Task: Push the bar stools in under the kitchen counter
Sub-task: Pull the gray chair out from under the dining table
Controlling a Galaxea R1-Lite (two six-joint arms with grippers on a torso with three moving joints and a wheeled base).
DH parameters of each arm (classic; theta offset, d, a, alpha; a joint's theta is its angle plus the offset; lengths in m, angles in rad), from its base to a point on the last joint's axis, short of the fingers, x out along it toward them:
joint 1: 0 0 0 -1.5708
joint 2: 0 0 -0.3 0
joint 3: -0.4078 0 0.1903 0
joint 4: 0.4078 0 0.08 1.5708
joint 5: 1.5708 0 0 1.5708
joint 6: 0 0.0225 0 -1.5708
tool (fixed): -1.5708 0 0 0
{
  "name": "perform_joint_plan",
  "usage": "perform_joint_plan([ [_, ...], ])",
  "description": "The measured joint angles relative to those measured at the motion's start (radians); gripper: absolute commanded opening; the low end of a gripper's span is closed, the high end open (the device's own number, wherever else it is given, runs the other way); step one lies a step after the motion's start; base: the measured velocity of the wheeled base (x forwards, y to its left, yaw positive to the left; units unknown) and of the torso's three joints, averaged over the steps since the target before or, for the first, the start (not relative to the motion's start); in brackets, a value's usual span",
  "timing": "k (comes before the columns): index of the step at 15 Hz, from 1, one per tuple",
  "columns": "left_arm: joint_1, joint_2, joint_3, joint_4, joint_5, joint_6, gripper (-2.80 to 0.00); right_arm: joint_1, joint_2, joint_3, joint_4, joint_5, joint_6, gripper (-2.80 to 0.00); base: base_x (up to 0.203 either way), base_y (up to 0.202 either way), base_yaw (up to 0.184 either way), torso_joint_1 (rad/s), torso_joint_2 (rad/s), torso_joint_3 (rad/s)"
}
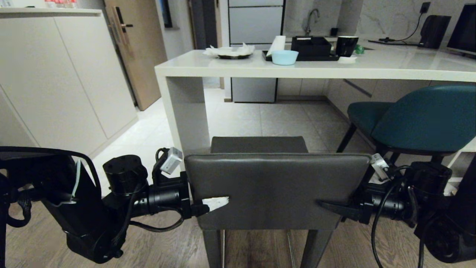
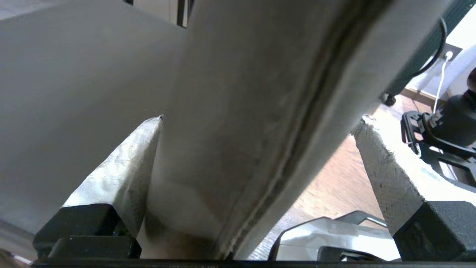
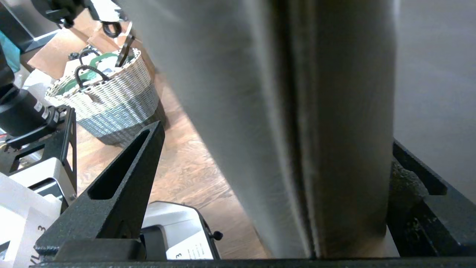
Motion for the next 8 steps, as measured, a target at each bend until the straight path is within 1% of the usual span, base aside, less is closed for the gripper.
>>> perform_joint_plan([
  [5, 0.030, 0.003, -0.004, -0.001, 0.007, 0.000, 0.00, 0.000, -0.004, 0.004, -0.003, -0.002, -0.002, 0.00, 0.000, 0.000, 0.000, 0.000, 0.00, 0.000],
  [6, 0.041, 0.001, -0.004, -0.001, 0.007, 0.000, 0.00, -0.002, -0.007, 0.003, -0.003, -0.002, 0.000, 0.00, 0.000, 0.000, 0.000, 0.000, 0.00, 0.000],
  [8, 0.081, -0.006, 0.001, -0.001, -0.001, -0.002, 0.00, -0.031, -0.021, 0.000, -0.004, 0.000, 0.021, 0.00, 0.000, 0.000, 0.000, 0.000, 0.00, 0.000],
])
